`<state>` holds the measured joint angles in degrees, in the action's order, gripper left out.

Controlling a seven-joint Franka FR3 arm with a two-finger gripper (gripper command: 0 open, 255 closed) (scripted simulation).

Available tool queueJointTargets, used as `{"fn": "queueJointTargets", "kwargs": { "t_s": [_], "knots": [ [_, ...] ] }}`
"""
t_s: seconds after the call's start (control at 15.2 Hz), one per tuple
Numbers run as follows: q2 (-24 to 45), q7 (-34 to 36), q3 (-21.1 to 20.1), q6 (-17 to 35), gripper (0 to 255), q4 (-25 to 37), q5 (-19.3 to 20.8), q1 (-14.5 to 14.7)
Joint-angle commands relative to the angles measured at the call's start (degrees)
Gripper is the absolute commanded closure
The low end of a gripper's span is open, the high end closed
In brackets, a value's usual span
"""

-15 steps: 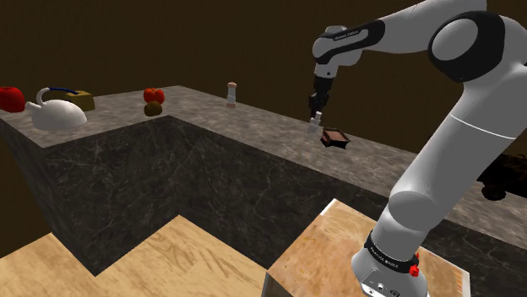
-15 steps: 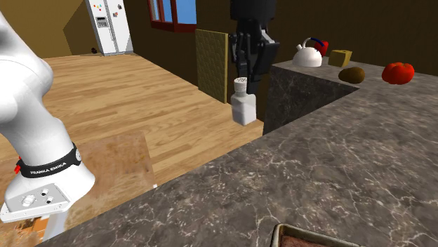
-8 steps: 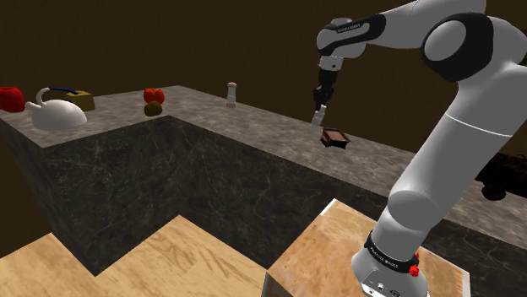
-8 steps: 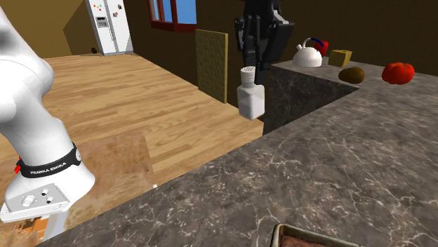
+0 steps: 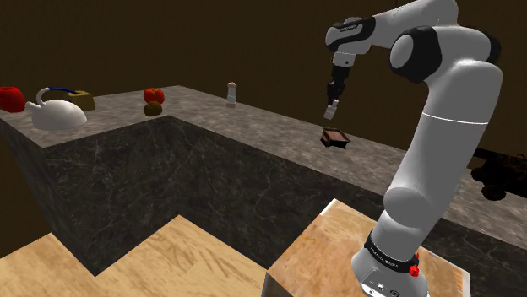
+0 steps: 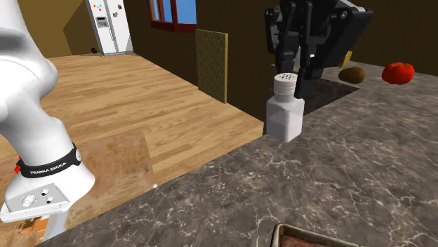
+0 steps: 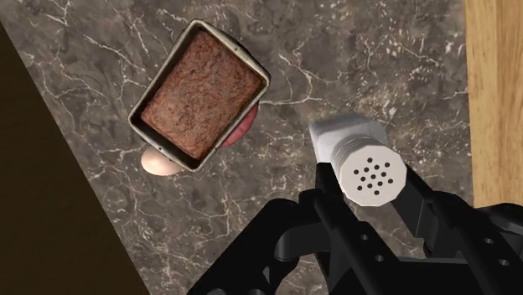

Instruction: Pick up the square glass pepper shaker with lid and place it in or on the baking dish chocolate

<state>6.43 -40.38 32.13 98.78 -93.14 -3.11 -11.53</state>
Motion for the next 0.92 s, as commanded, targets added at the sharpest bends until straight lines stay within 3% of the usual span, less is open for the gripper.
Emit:
{"fn": "queueJointTargets", "kwargs": {
  "t_s": [0.0,0.4,0.53,0.59,0.86],
  "knots": [
    [3.86,-3.45,1.16,-1.90,255,5.12,-2.21,-2.22],
    [17.30,-12.03,2.54,-9.26,255,23.84,-9.82,-12.14],
    [22.85,-14.10,2.22,-12.97,255,32.67,-12.66,-16.83],
    [27.38,-15.09,1.72,-16.25,255,40.43,-14.83,-20.74],
    [25.40,-15.34,1.82,-11.74,255,33.82,-13.76,-18.83]
  ]
}}
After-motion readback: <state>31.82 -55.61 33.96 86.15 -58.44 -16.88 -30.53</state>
